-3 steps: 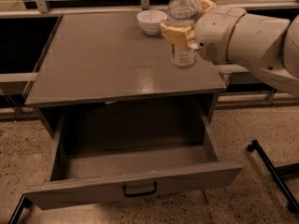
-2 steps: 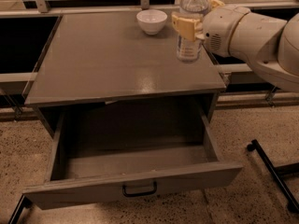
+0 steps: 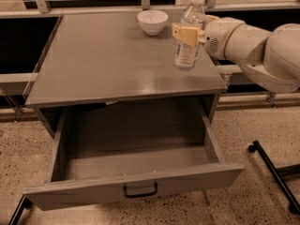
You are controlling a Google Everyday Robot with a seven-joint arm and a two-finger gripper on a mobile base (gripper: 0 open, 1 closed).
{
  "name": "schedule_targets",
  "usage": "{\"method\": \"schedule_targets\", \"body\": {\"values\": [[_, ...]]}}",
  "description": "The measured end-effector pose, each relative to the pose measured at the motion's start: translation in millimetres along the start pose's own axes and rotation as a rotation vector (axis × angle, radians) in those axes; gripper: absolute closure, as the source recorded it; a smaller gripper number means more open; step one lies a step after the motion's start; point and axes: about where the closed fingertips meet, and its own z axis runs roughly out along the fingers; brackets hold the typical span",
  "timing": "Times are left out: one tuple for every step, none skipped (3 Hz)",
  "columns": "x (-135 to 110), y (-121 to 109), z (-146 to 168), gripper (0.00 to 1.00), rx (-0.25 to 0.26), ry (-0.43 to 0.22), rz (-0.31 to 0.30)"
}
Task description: Pick blue plastic bottle from top drawer and place on counter
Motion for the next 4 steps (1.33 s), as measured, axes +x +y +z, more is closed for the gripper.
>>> {"method": "schedule_targets", "body": {"values": [[35.3, -15.2, 11.7, 1.0, 0.0, 0.015, 0.032], [56.2, -16.8, 17.7, 1.0, -0.016, 0.012, 0.031], [57.7, -16.7, 18.4, 0.74, -0.017, 0.013, 0.032], [57.7, -16.6, 18.4, 0.5, -0.017, 0.013, 0.032]]}}
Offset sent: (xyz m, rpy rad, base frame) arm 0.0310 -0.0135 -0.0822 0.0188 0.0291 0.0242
